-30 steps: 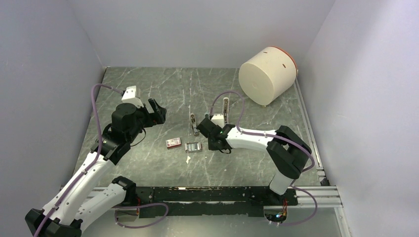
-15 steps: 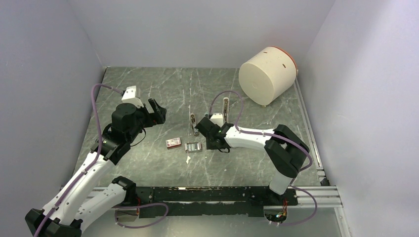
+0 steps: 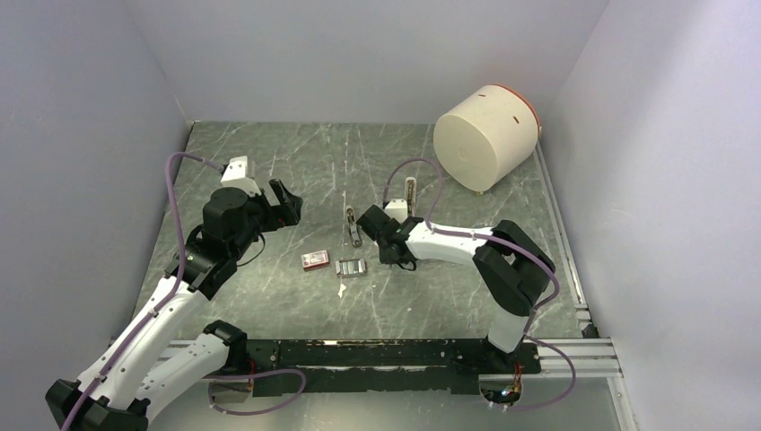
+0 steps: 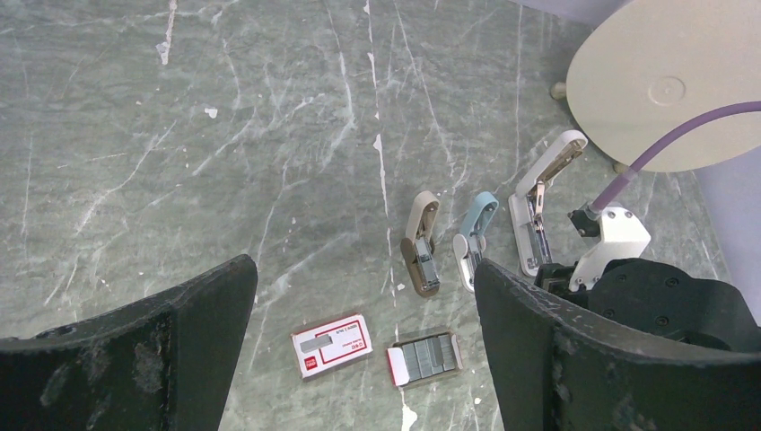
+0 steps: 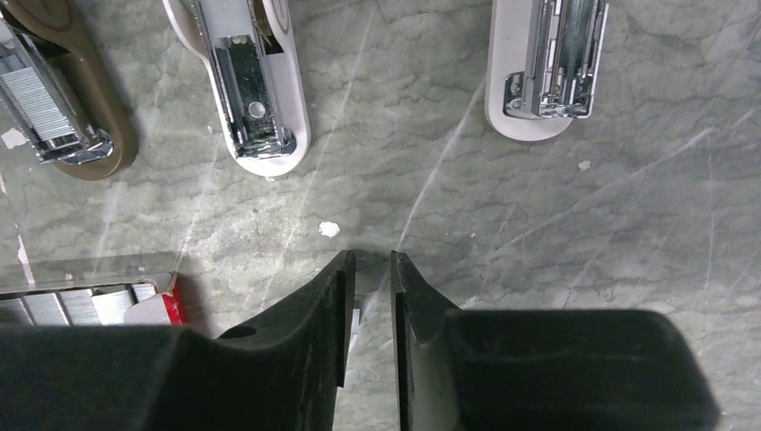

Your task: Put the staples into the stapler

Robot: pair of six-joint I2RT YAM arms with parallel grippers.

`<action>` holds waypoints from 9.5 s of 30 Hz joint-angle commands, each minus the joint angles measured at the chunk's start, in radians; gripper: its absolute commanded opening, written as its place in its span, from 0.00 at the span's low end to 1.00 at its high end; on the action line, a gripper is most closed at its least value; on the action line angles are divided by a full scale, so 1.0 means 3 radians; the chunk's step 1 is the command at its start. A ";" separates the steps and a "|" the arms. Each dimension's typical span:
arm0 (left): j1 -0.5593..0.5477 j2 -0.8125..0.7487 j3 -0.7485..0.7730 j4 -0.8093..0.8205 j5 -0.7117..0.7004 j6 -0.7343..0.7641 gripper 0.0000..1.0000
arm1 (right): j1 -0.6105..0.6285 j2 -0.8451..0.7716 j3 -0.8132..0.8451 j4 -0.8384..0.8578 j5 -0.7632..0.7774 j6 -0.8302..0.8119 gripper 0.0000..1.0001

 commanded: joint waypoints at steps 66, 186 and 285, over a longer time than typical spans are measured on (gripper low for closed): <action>0.0012 -0.0009 -0.0013 0.0014 -0.0011 -0.0003 0.95 | -0.0157 0.0246 0.0253 -0.0250 -0.1565 -0.3061 0.35; 0.0013 -0.0004 -0.0029 0.0014 -0.0002 -0.0023 0.95 | -0.0286 0.0163 0.0194 0.0945 -0.0476 -0.1422 0.23; 0.0013 -0.0308 -0.0146 -0.0045 -0.0006 -0.0080 0.97 | 0.0603 0.0378 0.0839 -0.0072 -0.0102 -0.0142 0.52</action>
